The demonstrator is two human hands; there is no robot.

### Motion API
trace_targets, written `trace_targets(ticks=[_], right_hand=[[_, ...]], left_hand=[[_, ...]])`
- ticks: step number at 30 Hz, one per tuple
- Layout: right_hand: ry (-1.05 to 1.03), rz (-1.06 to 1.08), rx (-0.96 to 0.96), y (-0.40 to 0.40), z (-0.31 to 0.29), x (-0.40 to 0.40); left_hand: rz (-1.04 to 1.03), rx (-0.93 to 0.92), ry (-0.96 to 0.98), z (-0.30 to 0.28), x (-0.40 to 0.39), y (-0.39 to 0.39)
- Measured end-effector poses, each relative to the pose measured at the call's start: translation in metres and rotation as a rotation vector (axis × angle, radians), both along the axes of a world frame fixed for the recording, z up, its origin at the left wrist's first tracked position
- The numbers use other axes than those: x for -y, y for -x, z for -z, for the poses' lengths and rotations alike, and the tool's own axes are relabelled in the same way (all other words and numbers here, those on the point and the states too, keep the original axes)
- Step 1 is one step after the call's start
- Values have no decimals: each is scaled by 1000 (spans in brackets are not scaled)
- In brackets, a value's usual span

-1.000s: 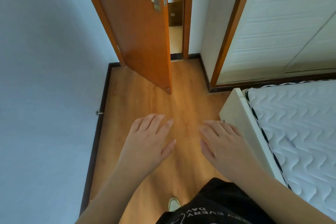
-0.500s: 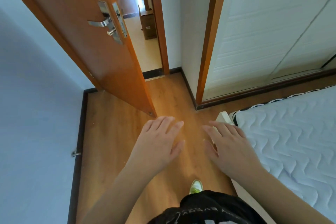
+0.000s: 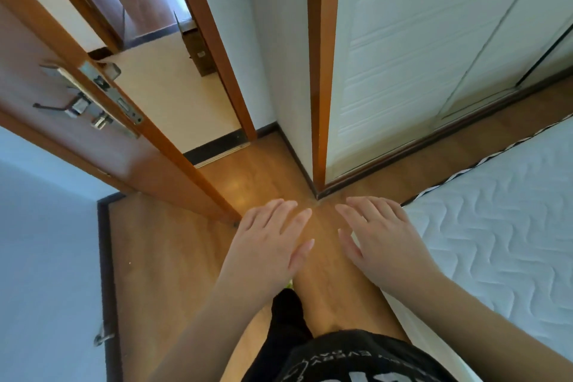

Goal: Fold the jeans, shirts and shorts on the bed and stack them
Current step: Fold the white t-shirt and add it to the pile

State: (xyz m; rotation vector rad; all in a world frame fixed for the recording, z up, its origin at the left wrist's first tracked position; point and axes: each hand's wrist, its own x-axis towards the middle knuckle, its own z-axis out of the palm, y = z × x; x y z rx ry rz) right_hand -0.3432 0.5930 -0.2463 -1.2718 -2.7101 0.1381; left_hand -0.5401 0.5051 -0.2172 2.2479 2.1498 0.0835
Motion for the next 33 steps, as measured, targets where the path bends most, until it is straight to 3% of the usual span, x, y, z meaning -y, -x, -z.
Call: trace_targets(ticks=[8,15,23,33], right_hand=[[196,164,131,60,7,-90],[64,417,32,87,-16,-139],[-79,730,34,39,-11,-172],[-39,1031,71,-64,-12,-221]], left_hand=[[160,-10,-20,26,-135,78],[475,2,-21,24,-254,96],[709,-2,13,14,-350,33],[911,-46,43,6,-439,-86]])
